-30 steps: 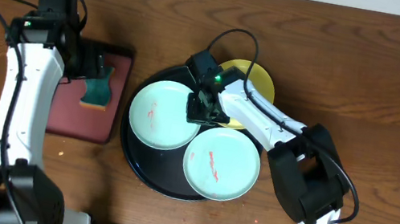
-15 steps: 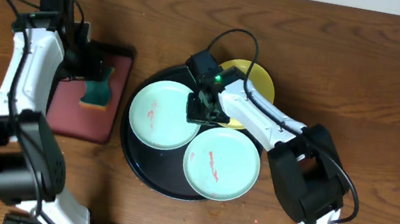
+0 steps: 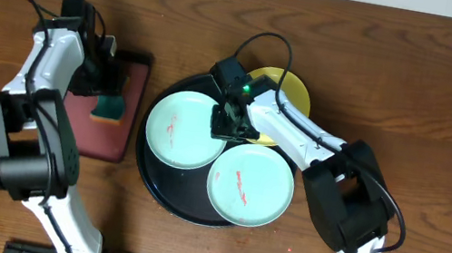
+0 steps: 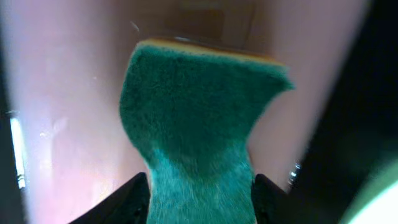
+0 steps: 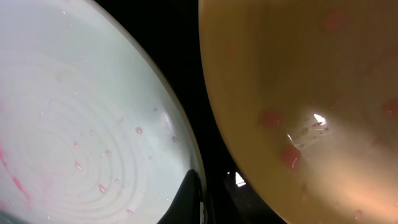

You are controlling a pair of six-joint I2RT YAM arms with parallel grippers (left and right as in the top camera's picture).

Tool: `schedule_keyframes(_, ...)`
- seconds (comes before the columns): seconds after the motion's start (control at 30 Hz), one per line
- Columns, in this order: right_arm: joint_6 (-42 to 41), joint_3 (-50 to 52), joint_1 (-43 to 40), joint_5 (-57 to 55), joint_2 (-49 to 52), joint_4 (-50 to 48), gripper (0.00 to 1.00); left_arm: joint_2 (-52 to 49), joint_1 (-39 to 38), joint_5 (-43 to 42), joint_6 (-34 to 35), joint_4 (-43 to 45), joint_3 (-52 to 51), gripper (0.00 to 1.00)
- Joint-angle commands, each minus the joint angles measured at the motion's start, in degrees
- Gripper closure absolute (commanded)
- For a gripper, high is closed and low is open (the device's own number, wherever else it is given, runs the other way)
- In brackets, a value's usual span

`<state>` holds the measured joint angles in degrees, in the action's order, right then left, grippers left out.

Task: Clean dirty plates on tray and stack at the side
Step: 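Grasp the green sponge from the pink tray with the left gripper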

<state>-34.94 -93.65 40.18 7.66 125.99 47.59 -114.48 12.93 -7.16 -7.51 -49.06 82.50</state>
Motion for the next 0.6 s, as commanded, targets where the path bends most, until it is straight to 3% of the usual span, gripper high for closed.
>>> schedule_keyframes(0.0, 0.9, 0.4, -0.1, -1.1, 2.4, -0.2, 0.99, -1.9, 0.0, 1.2, 2.7, 0.0, -0.7, 0.50)
schedule_keyframes(0.3, 0.9, 0.4, -0.1, -1.1, 2.4, -0.2, 0.99, -4.5, 0.0, 1.2, 3.7, 2.1, -0.7, 0.53)
schedule_keyframes(0.57, 0.9, 0.4, -0.1, -1.1, 2.4, -0.2, 0.99, -5.8, 0.0, 1.2, 3.8, 5.1, -1.8, 0.81)
